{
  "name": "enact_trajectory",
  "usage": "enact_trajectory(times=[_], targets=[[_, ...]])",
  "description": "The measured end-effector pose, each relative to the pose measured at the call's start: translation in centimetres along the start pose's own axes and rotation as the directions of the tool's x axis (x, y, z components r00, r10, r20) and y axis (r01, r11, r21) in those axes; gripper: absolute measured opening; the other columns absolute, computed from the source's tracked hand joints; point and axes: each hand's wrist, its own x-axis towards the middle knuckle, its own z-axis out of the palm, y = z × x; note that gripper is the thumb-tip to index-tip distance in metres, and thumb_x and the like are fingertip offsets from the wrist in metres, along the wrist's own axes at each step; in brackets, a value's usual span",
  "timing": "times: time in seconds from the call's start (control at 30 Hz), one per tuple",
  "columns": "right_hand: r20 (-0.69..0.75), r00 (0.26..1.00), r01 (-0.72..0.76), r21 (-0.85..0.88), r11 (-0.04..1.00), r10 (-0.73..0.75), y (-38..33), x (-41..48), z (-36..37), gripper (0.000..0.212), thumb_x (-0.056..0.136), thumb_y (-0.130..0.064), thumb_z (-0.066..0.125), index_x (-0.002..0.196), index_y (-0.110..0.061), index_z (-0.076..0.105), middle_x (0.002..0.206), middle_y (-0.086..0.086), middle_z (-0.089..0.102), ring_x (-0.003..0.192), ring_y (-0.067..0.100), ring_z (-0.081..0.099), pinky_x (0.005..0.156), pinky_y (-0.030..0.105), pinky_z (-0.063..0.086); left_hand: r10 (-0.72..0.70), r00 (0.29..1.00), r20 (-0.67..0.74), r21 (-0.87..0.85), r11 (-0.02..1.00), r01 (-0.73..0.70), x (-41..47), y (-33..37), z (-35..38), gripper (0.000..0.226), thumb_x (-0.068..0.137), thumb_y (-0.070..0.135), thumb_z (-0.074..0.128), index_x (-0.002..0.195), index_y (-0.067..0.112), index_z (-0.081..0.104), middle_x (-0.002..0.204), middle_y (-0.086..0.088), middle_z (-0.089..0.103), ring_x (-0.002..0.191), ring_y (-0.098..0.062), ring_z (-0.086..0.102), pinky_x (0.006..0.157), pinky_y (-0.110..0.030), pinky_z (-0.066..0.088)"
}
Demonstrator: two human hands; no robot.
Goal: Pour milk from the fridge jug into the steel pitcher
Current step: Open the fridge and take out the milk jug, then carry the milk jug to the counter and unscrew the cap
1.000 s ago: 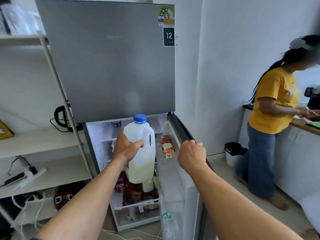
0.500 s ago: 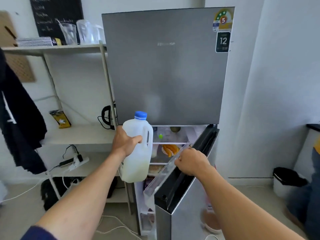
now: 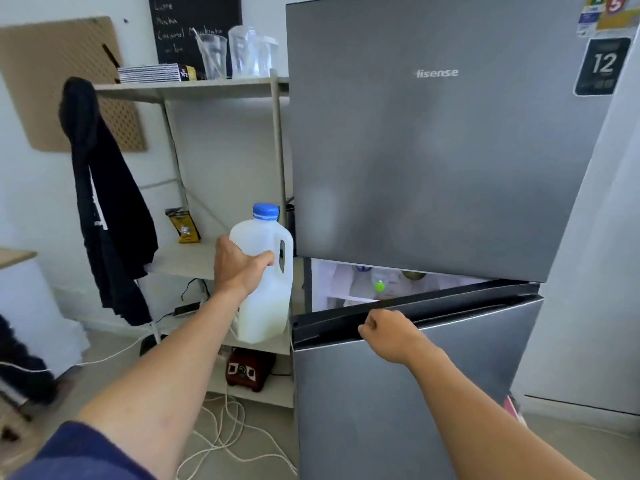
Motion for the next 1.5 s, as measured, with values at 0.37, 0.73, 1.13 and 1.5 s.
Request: enact_trajectory(times=[0.37, 0.73, 1.13, 1.5], targets=[[-0.027, 0.998, -0.058, -0.117, 0.991, 0.055, -3.3, 10.0, 3.3, 0.045, 0.095, -0.031, 0.045, 0.133, -0.006, 0.043, 0.136, 0.007, 0.041, 0.125, 0.026, 0.043, 0.097, 0.04, 0.046, -0.058, 0.998, -0.005, 0.048, 0.997, 0.058, 7.2, -4.4, 0.0, 0.075, 0.048, 0.036, 0.069, 0.115, 0.007, 0.052, 0.114, -0.01, 0.061, 0.099, -0.033, 0.063, 0.082, -0.052, 0.058], [0.054, 0.992, -0.113, -0.086, 0.99, 0.118, -4.2, 14.1, 5.7, 0.068, 0.097, -0.033, 0.044, 0.151, -0.009, 0.008, 0.158, 0.006, -0.021, 0.146, 0.02, -0.015, 0.114, 0.041, 0.022, -0.064, 0.987, 0.144, 0.069, 0.996, 0.055, 8.9, -6.4, 4.3, 0.076, 0.052, 0.038, 0.068, 0.119, 0.013, 0.045, 0.117, -0.002, 0.052, 0.101, -0.029, 0.058, 0.077, -0.041, 0.053], [-0.028, 0.997, 0.08, 0.392, 0.916, -0.075, -9.6, 12.5, 6.7, 0.039, 0.097, -0.048, 0.037, 0.113, -0.02, 0.059, 0.1, 0.0, 0.065, 0.093, 0.019, 0.059, 0.078, 0.033, 0.047, -0.087, 0.987, 0.135, -0.006, 0.996, 0.088, 5.1, -6.9, 2.4, 0.077, 0.051, 0.037, 0.068, 0.119, 0.014, 0.042, 0.117, -0.002, 0.05, 0.102, -0.026, 0.057, 0.081, -0.042, 0.054], [0.116, 0.908, 0.315, 0.443, 0.839, -0.402, -14.5, 4.2, 10.9, 0.019, 0.094, -0.036, 0.052, 0.102, -0.021, 0.061, 0.092, -0.001, 0.068, 0.082, 0.016, 0.063, 0.07, 0.03, 0.052, -0.199, 0.98, 0.008, -0.029, 0.979, 0.2, -6.1, -9.6, -7.8, 0.081, 0.045, 0.039, 0.068, 0.121, 0.026, 0.044, 0.114, 0.003, 0.058, 0.103, -0.015, 0.062, 0.084, -0.042, 0.056]])
